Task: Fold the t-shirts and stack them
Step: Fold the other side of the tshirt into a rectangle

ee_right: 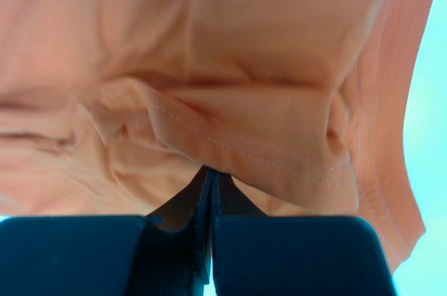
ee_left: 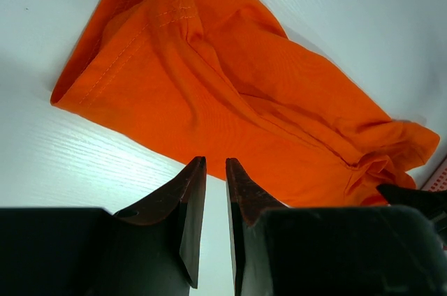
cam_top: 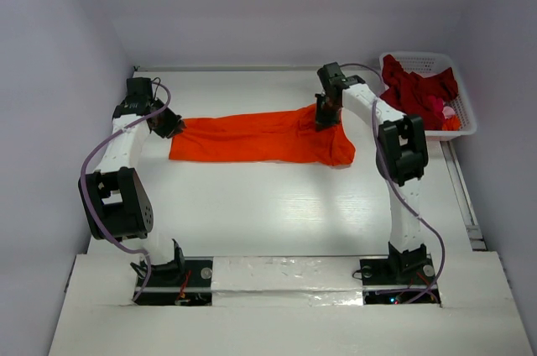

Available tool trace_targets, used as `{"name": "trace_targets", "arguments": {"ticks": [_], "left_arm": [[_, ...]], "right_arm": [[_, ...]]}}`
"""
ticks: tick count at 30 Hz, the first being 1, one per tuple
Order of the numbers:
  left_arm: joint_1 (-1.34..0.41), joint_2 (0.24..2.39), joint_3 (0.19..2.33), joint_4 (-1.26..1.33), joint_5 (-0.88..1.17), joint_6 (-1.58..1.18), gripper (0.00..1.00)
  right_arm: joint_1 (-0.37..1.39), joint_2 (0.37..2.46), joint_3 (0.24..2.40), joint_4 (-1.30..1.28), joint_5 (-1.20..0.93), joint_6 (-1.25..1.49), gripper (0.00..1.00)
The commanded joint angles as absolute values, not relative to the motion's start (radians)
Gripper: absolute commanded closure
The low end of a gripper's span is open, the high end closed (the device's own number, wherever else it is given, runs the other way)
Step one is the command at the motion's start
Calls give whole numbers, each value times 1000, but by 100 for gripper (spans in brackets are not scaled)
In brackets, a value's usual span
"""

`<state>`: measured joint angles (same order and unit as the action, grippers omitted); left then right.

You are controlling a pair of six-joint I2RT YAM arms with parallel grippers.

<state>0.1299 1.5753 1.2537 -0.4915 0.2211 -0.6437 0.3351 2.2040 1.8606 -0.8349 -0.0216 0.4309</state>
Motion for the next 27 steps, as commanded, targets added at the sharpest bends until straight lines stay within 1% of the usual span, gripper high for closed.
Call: {"name": "trace_targets", "arguments": {"ticks": [1,8,13,18,21,23,24,27], "left_arm": [[124,1566,1293,-503,221,-627,85],[124,1568,1295,-503,221,-623,85],[124,1568,1292,-506,216,-615,85],[124,1566,1287,-506,221,-607,85],[124,1566,1281,-503,239,-606,85],[124,1569,1273,-492,256,-600,85],[115,1577,1267,-486,270,-597,86],[115,1569,1240,-441,311,-610,87]], "right_arm": [[307,2232,1977,-848,-3,434,100],[288,2319,2176,-917,37,414,100],[270,2391,2241,-937,31,405,100],[250,2402,2252,-946,32,396,100],[250,2323,2214,-934,32,396,100],[250,2257,2146,-905,26,400,100],[250,2188,2126,-896,18,405,100],[297,2099,2080,-884,-32,399,100]]}}
